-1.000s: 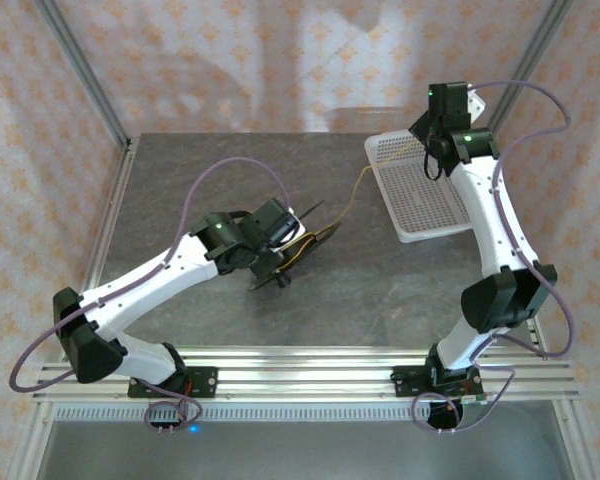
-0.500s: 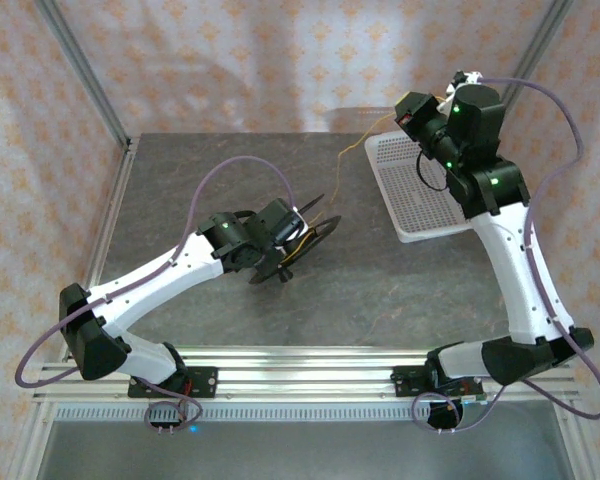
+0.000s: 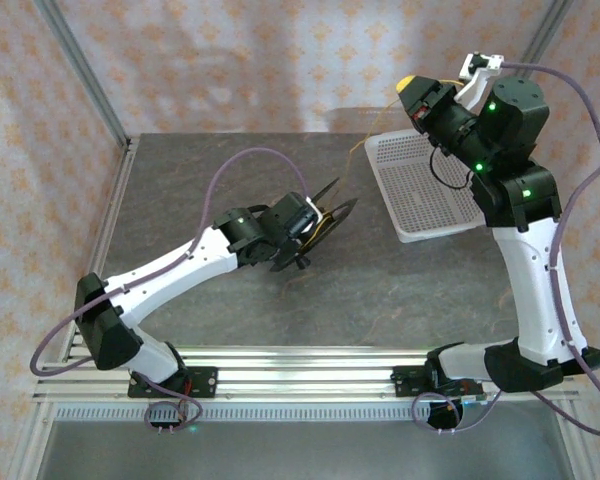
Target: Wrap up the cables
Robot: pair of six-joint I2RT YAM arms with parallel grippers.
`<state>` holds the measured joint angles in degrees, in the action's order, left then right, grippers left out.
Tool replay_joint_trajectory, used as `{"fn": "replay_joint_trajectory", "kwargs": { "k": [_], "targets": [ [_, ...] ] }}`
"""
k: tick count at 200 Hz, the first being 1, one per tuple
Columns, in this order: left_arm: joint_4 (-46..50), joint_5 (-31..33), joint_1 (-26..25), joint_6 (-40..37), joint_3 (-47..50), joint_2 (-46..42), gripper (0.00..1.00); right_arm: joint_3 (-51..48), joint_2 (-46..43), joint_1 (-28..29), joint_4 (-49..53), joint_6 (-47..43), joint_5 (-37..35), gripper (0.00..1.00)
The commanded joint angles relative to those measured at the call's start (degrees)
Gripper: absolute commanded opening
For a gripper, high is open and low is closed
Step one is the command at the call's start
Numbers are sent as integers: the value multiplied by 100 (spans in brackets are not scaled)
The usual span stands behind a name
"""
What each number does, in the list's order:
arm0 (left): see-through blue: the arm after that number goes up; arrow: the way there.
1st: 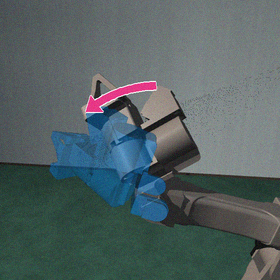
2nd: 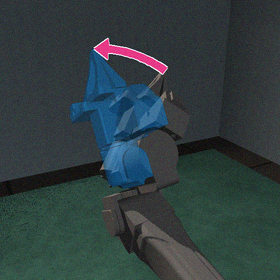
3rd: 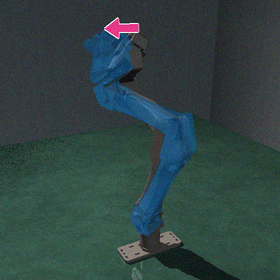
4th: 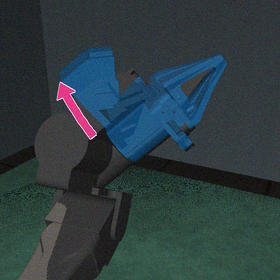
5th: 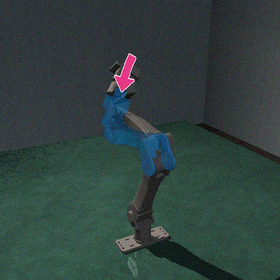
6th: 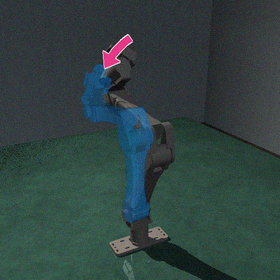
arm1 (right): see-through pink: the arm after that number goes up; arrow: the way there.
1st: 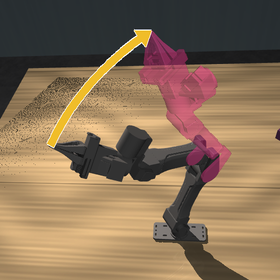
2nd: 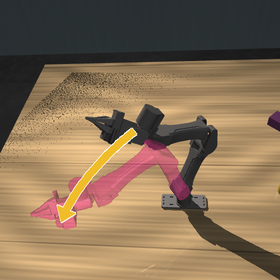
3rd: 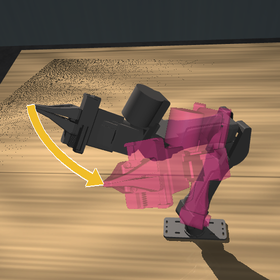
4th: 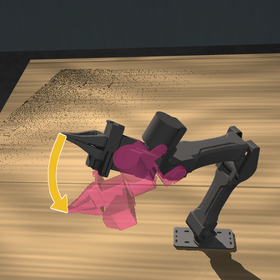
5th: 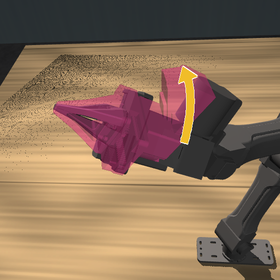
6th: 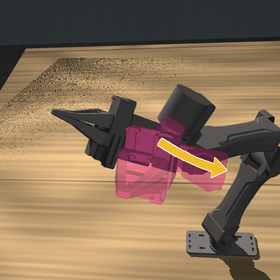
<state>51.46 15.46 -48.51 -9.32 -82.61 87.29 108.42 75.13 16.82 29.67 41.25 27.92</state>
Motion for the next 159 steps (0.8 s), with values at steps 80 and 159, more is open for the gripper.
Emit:
{"fn": "replay_joint_trajectory", "kwargs": {
  "k": [80,159],
  "targets": [
    [377,-879,985,2768,-753,436,0,-257,237,1359,-835,-94,471,0],
    [-562,-1284,1843,4789,-464,283,0,-2231,-544,2636,-1237,-54,-351,0]
  ]
}}
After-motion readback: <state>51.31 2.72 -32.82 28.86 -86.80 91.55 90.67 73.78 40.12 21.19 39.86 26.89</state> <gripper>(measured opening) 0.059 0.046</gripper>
